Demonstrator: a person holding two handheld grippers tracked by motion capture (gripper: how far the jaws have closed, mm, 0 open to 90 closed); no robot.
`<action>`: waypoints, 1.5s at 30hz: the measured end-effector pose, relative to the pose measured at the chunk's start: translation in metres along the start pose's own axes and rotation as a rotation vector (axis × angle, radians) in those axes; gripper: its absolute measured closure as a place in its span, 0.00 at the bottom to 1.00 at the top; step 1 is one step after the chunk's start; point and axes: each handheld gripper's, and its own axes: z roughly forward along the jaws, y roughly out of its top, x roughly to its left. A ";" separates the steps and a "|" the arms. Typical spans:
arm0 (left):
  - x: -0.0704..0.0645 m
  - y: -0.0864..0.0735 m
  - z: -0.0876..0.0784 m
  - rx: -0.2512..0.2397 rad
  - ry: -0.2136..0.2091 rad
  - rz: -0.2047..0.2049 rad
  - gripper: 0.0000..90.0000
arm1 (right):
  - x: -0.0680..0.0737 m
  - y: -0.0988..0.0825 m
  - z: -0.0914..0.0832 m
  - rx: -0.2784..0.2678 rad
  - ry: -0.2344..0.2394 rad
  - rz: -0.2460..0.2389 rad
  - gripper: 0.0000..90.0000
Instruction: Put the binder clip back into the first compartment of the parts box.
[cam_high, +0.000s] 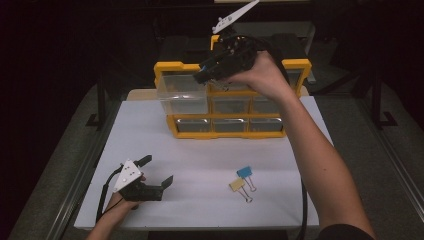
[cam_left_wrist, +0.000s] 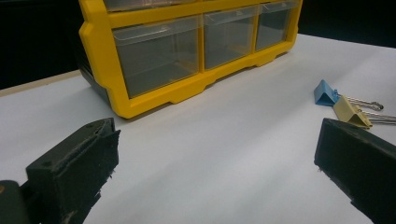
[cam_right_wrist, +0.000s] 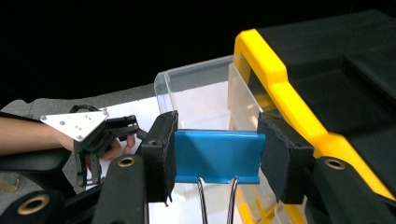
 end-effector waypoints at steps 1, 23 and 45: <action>0.000 0.000 0.000 0.000 0.000 -0.003 0.00 | -0.001 0.002 0.002 0.001 0.002 -0.005 0.55; -0.001 0.000 -0.001 0.000 -0.005 0.009 0.00 | -0.001 0.034 0.051 0.048 0.036 -0.013 0.55; -0.002 0.000 0.000 -0.003 -0.008 -0.007 0.00 | 0.000 0.027 0.051 0.060 0.021 -0.022 0.36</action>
